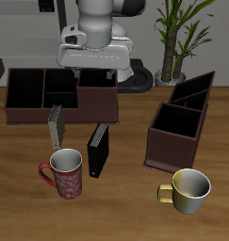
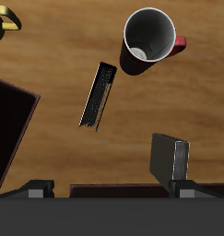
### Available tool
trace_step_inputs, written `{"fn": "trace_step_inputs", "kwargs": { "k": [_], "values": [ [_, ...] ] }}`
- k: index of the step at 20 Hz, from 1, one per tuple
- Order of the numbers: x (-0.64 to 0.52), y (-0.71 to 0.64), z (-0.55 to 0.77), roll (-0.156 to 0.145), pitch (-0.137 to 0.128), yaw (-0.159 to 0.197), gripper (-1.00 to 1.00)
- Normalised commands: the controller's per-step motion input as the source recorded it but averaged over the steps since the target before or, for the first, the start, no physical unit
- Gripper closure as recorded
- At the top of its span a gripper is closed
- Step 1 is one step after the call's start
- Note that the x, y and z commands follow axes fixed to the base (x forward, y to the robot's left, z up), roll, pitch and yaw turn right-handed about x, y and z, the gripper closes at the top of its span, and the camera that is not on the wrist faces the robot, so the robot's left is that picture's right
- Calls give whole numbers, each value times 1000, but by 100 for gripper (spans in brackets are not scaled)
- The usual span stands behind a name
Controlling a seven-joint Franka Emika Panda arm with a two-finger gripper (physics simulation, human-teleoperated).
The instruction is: Place the yellow book into the back desk caddy's right compartment
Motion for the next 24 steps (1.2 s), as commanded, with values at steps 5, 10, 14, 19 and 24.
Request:
{"fn": "trace_step_inputs", "kwargs": {
  "k": [5,10,14,19,24],
  "values": [
    [-111,-447,-185,-47,-8,-17,-100],
    [-67,-239,-207,-30,15,-10,-100],
    [-46,-249,-303,-23,0,-2,-100],
    [-73,-133,-231,4,-36,-2,-100],
    [23,-110,-131,-16,-16,-12,-100]
  ]
}}
